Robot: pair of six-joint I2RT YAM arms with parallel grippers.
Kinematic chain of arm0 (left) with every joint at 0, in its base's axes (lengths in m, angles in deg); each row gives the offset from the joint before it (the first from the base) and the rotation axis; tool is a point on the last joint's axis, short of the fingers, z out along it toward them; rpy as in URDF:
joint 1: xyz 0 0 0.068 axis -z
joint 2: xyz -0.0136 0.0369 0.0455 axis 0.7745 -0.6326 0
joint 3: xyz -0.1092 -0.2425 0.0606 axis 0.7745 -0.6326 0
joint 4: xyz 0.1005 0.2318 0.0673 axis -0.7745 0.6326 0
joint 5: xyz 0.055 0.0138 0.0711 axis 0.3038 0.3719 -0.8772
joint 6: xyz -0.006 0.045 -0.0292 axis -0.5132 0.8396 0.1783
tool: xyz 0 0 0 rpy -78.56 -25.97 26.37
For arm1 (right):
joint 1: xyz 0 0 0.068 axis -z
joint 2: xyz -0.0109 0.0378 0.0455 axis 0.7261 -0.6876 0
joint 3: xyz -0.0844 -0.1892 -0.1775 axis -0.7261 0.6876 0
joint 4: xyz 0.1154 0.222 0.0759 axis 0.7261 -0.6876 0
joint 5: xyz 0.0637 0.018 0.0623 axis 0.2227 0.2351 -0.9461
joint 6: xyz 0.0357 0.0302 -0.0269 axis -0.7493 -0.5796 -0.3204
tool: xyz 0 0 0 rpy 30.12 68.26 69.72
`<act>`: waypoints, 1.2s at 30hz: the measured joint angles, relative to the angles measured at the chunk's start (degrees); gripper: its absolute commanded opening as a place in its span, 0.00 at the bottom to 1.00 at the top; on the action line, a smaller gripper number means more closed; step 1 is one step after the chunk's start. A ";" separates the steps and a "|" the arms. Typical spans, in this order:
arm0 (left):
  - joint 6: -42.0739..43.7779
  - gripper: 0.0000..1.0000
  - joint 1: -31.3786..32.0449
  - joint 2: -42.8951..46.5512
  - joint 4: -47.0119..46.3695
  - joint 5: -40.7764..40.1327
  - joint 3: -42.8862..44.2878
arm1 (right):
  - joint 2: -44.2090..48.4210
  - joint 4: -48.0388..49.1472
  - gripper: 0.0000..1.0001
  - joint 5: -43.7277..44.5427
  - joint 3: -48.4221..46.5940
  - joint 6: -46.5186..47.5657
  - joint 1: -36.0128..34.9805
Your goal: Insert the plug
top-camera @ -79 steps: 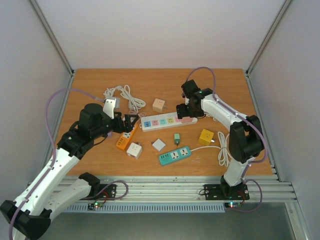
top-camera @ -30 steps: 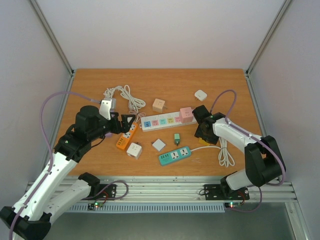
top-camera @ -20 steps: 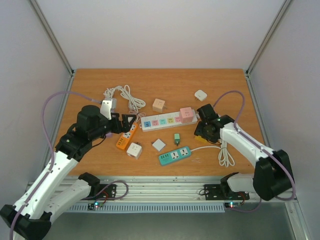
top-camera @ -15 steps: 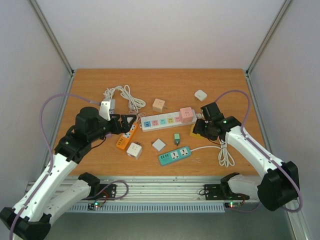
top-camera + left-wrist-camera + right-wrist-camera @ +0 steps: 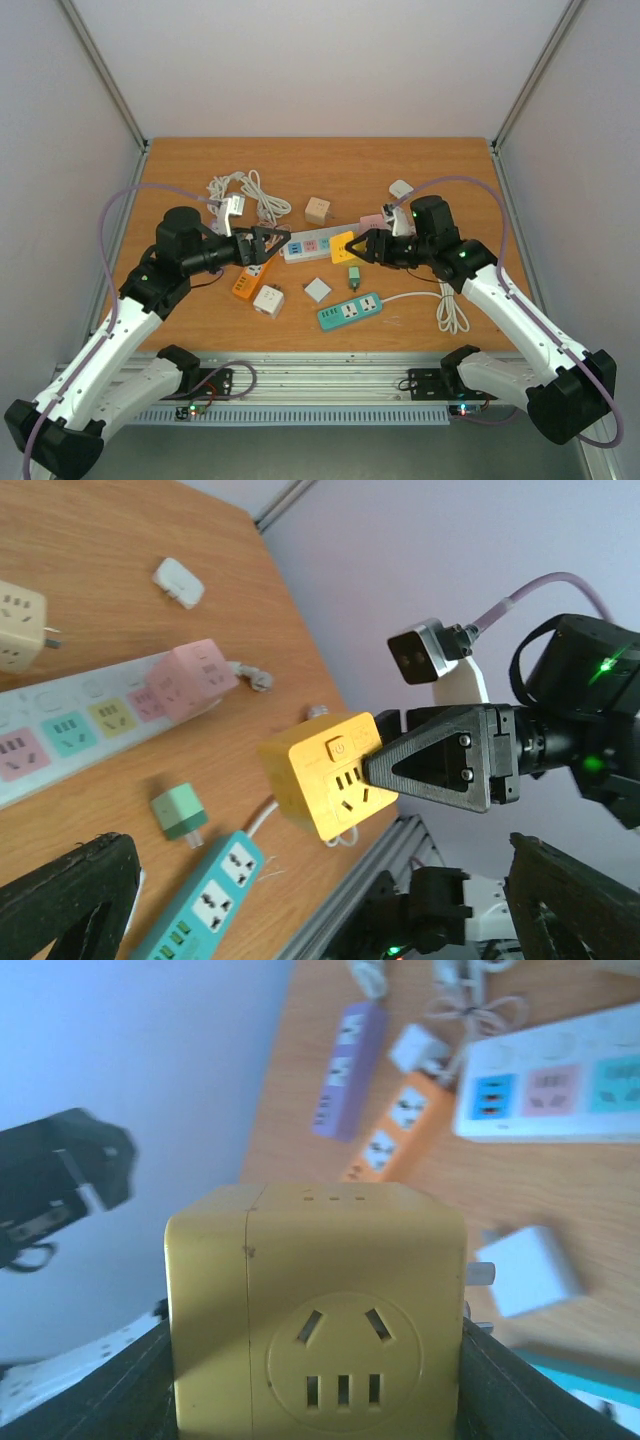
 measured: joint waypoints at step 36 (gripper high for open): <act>-30.29 0.86 0.39 -1.60 -24.50 11.26 -5.90 | -6.71 24.83 0.54 -17.09 -7.17 -16.35 -8.13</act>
